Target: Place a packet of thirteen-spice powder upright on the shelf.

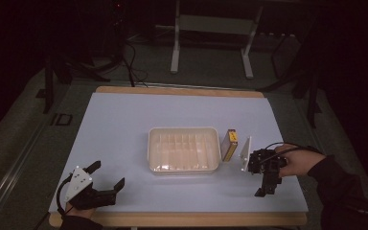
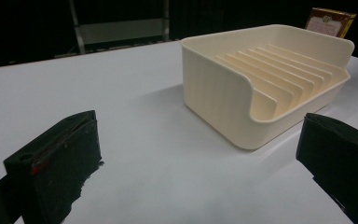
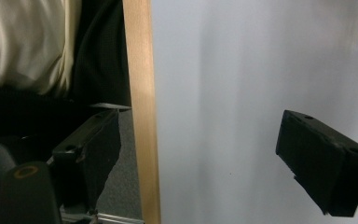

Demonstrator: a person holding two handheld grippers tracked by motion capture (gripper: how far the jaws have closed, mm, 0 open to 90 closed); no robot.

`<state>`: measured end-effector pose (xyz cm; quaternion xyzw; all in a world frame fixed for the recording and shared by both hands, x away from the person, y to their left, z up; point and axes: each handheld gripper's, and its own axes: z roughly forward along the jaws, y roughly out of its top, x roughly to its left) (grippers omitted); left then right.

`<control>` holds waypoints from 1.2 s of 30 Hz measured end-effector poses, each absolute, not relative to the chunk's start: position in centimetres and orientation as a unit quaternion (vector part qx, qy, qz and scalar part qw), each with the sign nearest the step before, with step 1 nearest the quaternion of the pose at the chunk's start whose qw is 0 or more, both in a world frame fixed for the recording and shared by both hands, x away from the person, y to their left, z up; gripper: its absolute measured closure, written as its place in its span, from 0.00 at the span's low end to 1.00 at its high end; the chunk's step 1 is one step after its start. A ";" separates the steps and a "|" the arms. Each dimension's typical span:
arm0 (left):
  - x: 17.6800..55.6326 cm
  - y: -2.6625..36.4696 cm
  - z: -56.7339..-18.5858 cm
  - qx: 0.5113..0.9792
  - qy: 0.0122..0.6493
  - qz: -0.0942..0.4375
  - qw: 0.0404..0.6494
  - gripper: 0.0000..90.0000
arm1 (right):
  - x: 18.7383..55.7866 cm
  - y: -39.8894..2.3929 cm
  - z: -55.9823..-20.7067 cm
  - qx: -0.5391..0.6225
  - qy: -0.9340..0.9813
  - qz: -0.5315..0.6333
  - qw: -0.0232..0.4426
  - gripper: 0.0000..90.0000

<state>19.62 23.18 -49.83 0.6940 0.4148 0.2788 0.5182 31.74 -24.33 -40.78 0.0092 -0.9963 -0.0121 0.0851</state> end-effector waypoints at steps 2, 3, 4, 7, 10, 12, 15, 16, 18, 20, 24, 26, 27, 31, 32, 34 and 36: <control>19.6 23.2 -49.8 0.694 0.415 0.279 0.519 0.00 | 31.7 -23.9 -40.7 0.011 -0.996 -0.008 0.087 0.16; 19.6 23.2 -49.8 0.694 0.415 0.278 0.518 0.00 | 31.7 -23.7 -40.7 0.016 -0.996 -0.008 0.086 0.16; 19.6 23.2 -49.8 0.694 0.415 0.279 0.519 0.00 | 31.7 -23.5 -40.7 0.017 -0.996 -0.008 0.086 0.16; 19.6 23.2 -49.8 0.693 0.415 0.278 0.519 0.00 | 31.8 -22.9 -40.6 0.023 -0.996 -0.007 0.085 0.16; 19.6 23.2 -49.8 0.694 0.415 0.277 0.518 0.00 | 31.9 -22.4 -40.5 0.025 -0.996 -0.012 0.087 0.16; 19.6 23.2 -49.8 0.695 0.416 0.277 0.518 0.00 | 32.0 -22.1 -40.4 0.030 -0.996 -0.013 0.088 0.16; 19.6 23.2 -49.8 0.693 0.416 0.277 0.519 0.00 | 32.1 -21.4 -40.2 0.036 -0.995 -0.013 0.088 0.16; 19.6 23.2 -49.8 0.693 0.416 0.277 0.520 0.00 | 32.1 -21.3 -40.1 0.039 -0.995 -0.014 0.088 0.16; 19.6 23.2 -49.8 0.692 0.416 0.276 0.521 0.00 | 32.2 -21.1 -40.1 0.041 -0.995 -0.015 0.088 0.16; 19.6 23.2 -49.8 0.694 0.415 0.276 0.520 0.00 | 32.3 -20.7 -39.7 0.047 -0.995 -0.016 0.081 0.16; 19.6 23.2 -49.8 0.693 0.415 0.276 0.521 0.00 | 32.4 -20.3 -39.3 0.053 -0.996 -0.018 0.076 0.16; 19.6 23.2 -49.8 0.693 0.415 0.275 0.521 0.00 | 32.4 -20.2 -39.0 0.055 -0.996 -0.017 0.074 0.16; 19.6 23.2 -49.8 0.694 0.415 0.275 0.521 0.00 | 32.6 -20.1 -38.8 0.057 -0.996 -0.018 0.070 0.16; 19.6 23.2 -49.8 0.694 0.414 0.274 0.521 0.00 | 32.9 -19.9 -38.3 0.058 -0.996 -0.022 0.066 0.16; 19.6 23.2 -49.8 0.694 0.414 0.274 0.521 0.00 | 33.3 -19.8 -37.8 0.062 -0.996 -0.027 0.054 0.16; 19.6 23.2 -49.8 0.694 0.414 0.275 0.521 0.00 | 33.4 -19.7 -37.6 0.061 -0.997 -0.026 0.046 0.16; 19.6 23.2 -49.8 0.694 0.414 0.275 0.521 0.00 | 34.1 -19.6 -36.8 0.060 -0.997 -0.034 0.026 0.16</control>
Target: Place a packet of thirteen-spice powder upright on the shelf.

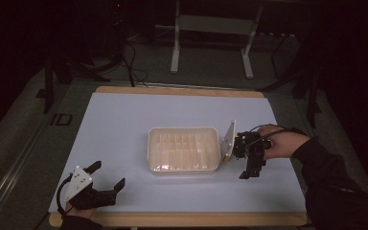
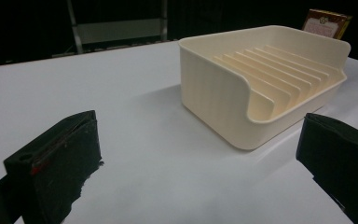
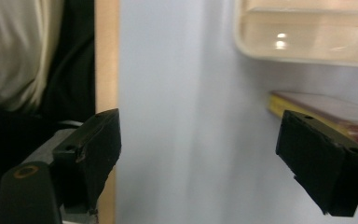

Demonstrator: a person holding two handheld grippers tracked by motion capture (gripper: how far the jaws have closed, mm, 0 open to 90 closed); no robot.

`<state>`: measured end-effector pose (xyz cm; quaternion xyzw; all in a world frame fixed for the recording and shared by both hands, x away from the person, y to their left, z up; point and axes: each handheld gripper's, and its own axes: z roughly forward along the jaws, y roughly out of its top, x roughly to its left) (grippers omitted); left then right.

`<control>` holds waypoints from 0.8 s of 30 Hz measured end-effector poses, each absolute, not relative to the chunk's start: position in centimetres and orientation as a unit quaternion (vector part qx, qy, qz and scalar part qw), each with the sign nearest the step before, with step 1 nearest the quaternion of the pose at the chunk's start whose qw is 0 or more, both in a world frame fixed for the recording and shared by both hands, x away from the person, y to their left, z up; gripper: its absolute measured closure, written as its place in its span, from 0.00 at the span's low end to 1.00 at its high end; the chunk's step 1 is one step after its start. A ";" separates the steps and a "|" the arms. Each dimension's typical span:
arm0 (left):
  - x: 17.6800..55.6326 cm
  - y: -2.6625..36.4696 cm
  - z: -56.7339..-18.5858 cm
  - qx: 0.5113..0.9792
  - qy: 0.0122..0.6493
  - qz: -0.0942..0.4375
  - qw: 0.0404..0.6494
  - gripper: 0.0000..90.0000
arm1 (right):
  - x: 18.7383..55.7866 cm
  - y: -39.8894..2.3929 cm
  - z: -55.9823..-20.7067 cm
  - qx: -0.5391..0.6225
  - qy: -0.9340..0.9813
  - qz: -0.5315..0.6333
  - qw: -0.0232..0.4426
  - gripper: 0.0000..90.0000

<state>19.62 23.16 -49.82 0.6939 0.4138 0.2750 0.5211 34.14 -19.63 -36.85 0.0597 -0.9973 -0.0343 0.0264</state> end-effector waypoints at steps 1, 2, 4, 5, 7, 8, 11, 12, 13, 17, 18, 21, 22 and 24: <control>19.6 23.2 -49.8 0.694 0.414 0.275 0.521 0.00 | 34.1 -19.6 -36.8 0.060 -0.997 -0.034 0.026 0.16; 19.6 23.2 -49.8 0.694 0.414 0.275 0.521 0.00 | 34.6 -19.7 -36.4 0.058 -0.997 -0.039 0.017 0.16; 19.6 23.2 -49.8 0.694 0.414 0.275 0.522 0.00 | 35.1 -19.7 -36.1 0.050 -0.998 -0.043 0.014 0.16; 19.6 23.2 -49.8 0.694 0.414 0.275 0.522 0.00 | 35.3 -19.8 -35.9 0.047 -0.998 -0.046 0.010 0.16; 19.6 23.2 -49.8 0.694 0.414 0.275 0.522 0.00 | 35.6 -19.8 -35.8 0.041 -0.998 -0.047 0.004 0.16; 19.6 23.2 -49.8 0.694 0.414 0.274 0.521 0.00 | 35.9 -19.8 -35.6 0.030 -0.998 -0.048 0.001 0.17; 19.6 23.1 -49.8 0.695 0.413 0.274 0.521 0.00 | 36.9 -20.0 -35.1 0.017 -0.998 -0.052 -0.017 0.17; 19.6 23.1 -49.8 0.695 0.413 0.274 0.521 0.00 | 37.1 -20.1 -35.0 0.014 -0.998 -0.053 -0.020 0.16; 19.6 23.1 -49.8 0.694 0.414 0.274 0.522 0.00 | 37.3 -20.1 -34.9 0.010 -0.998 -0.051 -0.023 0.16; 19.6 23.1 -49.8 0.694 0.414 0.273 0.521 0.00 | 38.3 -20.4 -34.5 -0.012 -0.998 -0.054 -0.023 0.15; 19.6 23.1 -49.8 0.694 0.414 0.273 0.521 0.00 | 38.6 -20.4 -34.5 -0.015 -0.998 -0.057 -0.026 0.16; 19.6 23.1 -49.8 0.694 0.415 0.273 0.522 0.00 | 39.3 -20.4 -34.4 -0.028 -0.998 -0.055 -0.032 0.16; 19.6 23.1 -49.9 0.693 0.415 0.273 0.522 0.00 | 39.5 -20.4 -34.5 -0.029 -0.998 -0.056 -0.028 0.15; 19.6 23.1 -49.9 0.692 0.416 0.273 0.523 0.00 | 40.0 -20.3 -34.6 -0.032 -0.998 -0.052 -0.034 0.15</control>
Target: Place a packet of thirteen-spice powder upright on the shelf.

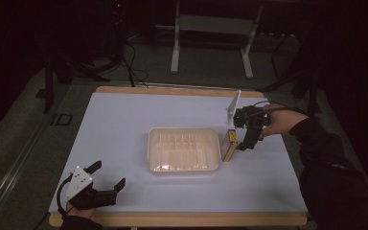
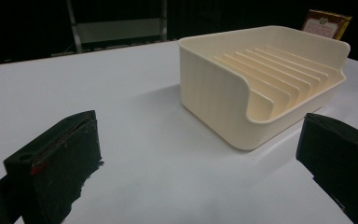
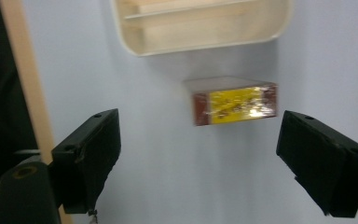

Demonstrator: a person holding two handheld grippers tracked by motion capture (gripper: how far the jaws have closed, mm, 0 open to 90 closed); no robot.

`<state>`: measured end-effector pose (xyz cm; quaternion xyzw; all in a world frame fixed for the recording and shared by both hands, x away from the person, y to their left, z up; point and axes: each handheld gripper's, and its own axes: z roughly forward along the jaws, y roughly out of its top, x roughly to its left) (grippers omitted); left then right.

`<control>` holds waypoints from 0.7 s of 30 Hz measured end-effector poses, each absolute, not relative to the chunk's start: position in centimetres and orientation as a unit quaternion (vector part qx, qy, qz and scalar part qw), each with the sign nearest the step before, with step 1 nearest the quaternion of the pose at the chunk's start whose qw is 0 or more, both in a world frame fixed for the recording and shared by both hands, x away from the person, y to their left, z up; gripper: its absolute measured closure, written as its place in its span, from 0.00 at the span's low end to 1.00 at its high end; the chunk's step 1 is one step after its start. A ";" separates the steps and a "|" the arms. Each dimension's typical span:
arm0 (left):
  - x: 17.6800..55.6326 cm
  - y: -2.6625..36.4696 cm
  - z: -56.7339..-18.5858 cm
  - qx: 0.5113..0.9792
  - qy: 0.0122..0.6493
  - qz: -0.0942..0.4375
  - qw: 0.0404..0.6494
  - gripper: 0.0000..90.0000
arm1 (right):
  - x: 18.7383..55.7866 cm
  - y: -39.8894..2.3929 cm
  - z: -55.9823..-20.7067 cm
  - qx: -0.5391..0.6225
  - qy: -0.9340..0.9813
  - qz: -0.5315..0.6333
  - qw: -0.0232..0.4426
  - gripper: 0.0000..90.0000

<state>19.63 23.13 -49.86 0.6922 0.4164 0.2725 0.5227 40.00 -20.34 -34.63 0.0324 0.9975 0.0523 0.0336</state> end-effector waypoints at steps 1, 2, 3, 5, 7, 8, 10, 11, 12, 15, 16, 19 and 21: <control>19.6 23.1 -49.9 0.692 0.416 0.273 0.523 0.00 | 40.0 -20.3 -34.6 0.032 0.998 0.052 0.034 0.15; 19.6 23.1 -49.9 0.692 0.416 0.273 0.523 0.00 | 40.3 -20.3 -34.8 0.036 0.997 0.052 0.035 0.15; 19.6 23.2 -49.9 0.691 0.417 0.271 0.525 0.00 | 40.3 -20.3 -34.8 0.036 0.997 0.052 0.035 0.16; 19.6 23.2 -49.9 0.690 0.418 0.271 0.526 0.00 | 40.8 -20.3 -35.2 0.014 0.998 0.037 0.048 0.16; 19.6 23.2 -49.9 0.690 0.418 0.271 0.525 0.00 | 41.1 -20.3 -35.6 0.009 0.998 0.039 0.046 0.17; 19.6 23.2 -49.9 0.689 0.419 0.271 0.525 0.00 | 41.2 -20.3 -35.7 0.009 0.998 0.039 0.047 0.19; 19.7 23.2 -49.9 0.689 0.419 0.271 0.525 0.00 | 41.6 -20.3 -36.1 0.007 0.998 0.041 0.046 0.19; 19.7 23.2 -49.9 0.689 0.419 0.271 0.525 0.00 | 41.8 -20.3 -36.3 0.006 0.998 0.042 0.050 0.20; 19.6 23.2 -49.9 0.690 0.419 0.272 0.524 0.00 | 42.0 -20.2 -36.5 0.005 0.998 0.042 0.046 0.21; 19.6 23.2 -49.9 0.689 0.420 0.272 0.524 0.00 | 42.1 -20.2 -36.9 -0.001 0.998 0.041 0.045 0.21; 19.6 23.2 -49.9 0.689 0.420 0.272 0.524 0.00 | 42.4 -20.1 -37.4 -0.004 0.998 0.043 0.039 0.21; 19.6 23.3 -49.9 0.689 0.422 0.272 0.523 0.00 | 42.6 -20.1 -37.7 -0.005 0.998 0.042 0.036 0.21; 19.6 23.3 -49.9 0.689 0.422 0.271 0.523 0.00 | 42.9 -19.8 -38.2 -0.009 0.999 0.042 0.031 0.24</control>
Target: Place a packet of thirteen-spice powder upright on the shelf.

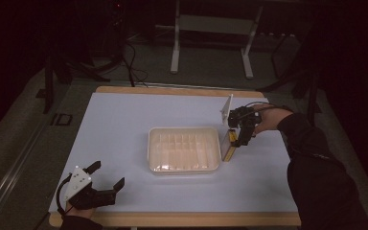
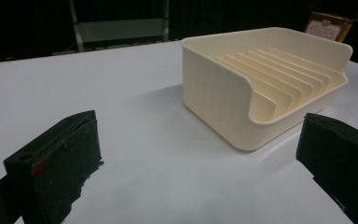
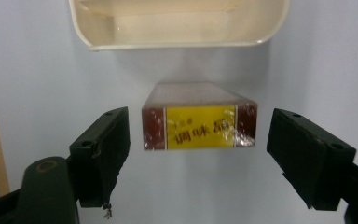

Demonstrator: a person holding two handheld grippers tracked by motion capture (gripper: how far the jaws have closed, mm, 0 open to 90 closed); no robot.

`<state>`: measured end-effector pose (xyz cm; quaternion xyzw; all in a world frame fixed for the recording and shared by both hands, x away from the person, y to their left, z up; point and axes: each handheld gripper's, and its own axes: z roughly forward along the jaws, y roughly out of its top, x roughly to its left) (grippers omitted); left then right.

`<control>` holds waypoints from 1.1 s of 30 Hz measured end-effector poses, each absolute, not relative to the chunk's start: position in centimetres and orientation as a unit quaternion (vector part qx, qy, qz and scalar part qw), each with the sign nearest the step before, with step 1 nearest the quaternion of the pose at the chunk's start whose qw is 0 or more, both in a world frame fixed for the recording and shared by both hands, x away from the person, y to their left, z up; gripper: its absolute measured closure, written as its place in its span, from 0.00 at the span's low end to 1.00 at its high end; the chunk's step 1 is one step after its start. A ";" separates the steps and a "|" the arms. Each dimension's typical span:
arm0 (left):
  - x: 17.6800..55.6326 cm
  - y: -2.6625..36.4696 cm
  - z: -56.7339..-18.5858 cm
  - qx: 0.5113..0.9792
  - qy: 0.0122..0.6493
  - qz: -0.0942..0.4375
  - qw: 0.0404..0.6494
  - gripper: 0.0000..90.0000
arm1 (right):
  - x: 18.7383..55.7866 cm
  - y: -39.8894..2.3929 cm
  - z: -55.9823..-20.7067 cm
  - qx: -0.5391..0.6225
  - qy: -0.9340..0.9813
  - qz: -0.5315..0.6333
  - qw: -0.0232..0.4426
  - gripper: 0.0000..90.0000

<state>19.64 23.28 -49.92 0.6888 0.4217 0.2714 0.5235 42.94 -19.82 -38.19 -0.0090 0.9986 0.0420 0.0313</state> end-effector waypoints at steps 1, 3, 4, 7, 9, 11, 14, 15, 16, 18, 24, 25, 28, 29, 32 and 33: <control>19.6 23.3 -49.9 0.689 0.421 0.271 0.524 0.00 | 43.1 -19.7 -38.4 -0.014 0.998 0.045 0.032 0.24; 19.6 23.3 -49.9 0.689 0.421 0.271 0.523 0.00 | 43.1 -19.7 -38.5 -0.014 0.998 0.043 0.031 0.24; 19.6 23.2 -49.9 0.690 0.421 0.271 0.523 0.00 | 43.3 -19.6 -38.7 -0.015 0.999 0.043 0.026 0.24; 19.7 23.2 -50.0 0.691 0.420 0.272 0.522 0.00 | 43.6 -19.4 -39.3 -0.016 0.999 0.035 0.025 0.24; 19.7 23.2 -50.0 0.691 0.420 0.272 0.521 0.00 | 43.7 -19.5 -39.5 -0.017 0.999 0.034 0.019 0.25; 19.7 23.2 -50.0 0.692 0.420 0.272 0.520 0.00 | 43.8 -19.5 -39.6 -0.017 0.999 0.034 0.014 0.26; 19.7 23.2 -50.0 0.692 0.420 0.272 0.520 0.00 | 44.0 -19.5 -39.8 -0.020 0.999 0.034 0.009 0.28; 19.7 23.2 -50.0 0.692 0.421 0.272 0.520 0.00 | 44.0 -19.6 -39.9 -0.018 0.999 0.032 0.008 0.28; 19.7 23.2 -50.0 0.692 0.420 0.272 0.520 0.00 | 44.0 -19.6 -39.9 -0.019 0.999 0.030 0.007 0.28; 19.7 23.2 -50.0 0.692 0.420 0.272 0.520 0.00 | 44.0 -19.6 -40.0 -0.021 0.999 0.029 0.005 0.31; 19.7 23.1 -50.0 0.692 0.420 0.272 0.520 0.00 | 44.0 -19.4 -40.3 -0.022 0.999 0.031 -0.001 0.35; 19.6 23.2 -50.0 0.692 0.421 0.273 0.520 0.00 | 43.9 -19.4 -40.3 -0.022 0.999 0.026 0.000 0.35; 19.6 23.2 -50.0 0.692 0.421 0.273 0.519 0.00 | 43.8 -19.3 -40.1 -0.024 0.999 0.020 0.008 0.35; 19.6 23.1 -50.0 0.692 0.420 0.273 0.519 0.00 | 43.7 -19.4 -39.9 -0.023 1.000 0.020 0.008 0.35; 19.6 23.1 -50.0 0.692 0.420 0.273 0.519 0.00 | 43.3 -19.6 -38.9 -0.022 0.999 0.025 -0.004 0.35; 19.6 23.1 -49.9 0.693 0.419 0.273 0.519 0.00 | 43.2 -19.7 -38.7 -0.024 0.999 0.026 -0.005 0.36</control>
